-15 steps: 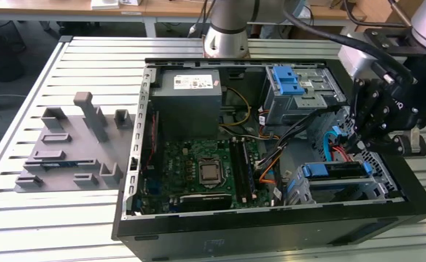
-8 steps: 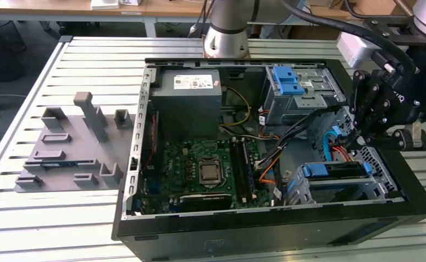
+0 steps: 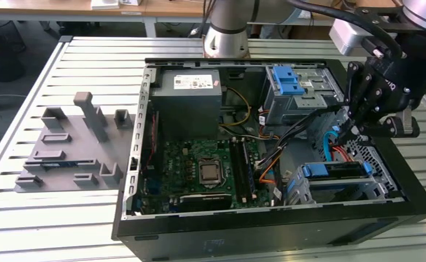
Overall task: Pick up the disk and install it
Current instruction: 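Insert the second disk wire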
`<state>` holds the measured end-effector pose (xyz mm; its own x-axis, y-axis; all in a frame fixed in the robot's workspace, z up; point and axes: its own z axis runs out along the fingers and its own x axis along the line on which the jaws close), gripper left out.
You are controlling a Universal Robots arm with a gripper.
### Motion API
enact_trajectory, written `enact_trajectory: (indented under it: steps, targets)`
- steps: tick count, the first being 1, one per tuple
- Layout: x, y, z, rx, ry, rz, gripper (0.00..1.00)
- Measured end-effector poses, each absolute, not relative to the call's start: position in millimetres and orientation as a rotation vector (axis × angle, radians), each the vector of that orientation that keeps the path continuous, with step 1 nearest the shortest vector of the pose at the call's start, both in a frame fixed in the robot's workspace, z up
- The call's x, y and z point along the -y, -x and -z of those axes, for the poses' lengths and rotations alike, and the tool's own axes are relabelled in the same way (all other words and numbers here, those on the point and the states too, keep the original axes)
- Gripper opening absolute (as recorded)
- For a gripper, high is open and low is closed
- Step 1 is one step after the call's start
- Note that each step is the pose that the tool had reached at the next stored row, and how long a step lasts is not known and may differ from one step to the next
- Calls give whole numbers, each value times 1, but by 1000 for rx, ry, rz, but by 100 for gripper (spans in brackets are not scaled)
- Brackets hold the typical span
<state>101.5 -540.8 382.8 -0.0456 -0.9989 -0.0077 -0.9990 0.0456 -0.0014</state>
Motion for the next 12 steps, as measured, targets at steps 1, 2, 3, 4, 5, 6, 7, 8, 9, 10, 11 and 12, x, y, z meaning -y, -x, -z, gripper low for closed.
enact_trajectory:
  steps: [1, 2, 3, 4, 5, 6, 7, 8, 9, 10, 11, 12]
  targets:
    - [540, -101, -383, -2267, 2166, -7, 11]
    - [539, -101, -383, -2267, 2166, -6, 11]
    - [539, -101, -383, -2267, 2166, -6, 11]
    - [539, -101, -383, -2267, 2166, -6, 11]
    - [539, -101, -383, -2267, 2166, -6, 11]
    - [538, -101, -383, -2268, 2166, -5, 11]
    - [538, -101, -382, -2269, 2167, -2, 11]
    - [538, -101, -381, -2271, 2170, 3, 11]
    - [537, -101, -379, -2274, 2172, 9, 11]
    - [537, -101, -378, -2276, 2174, 14, 11]
    - [537, -101, -377, -2278, 2176, 19, 11]
    - [537, -101, -376, -2279, 2177, 20, 11]
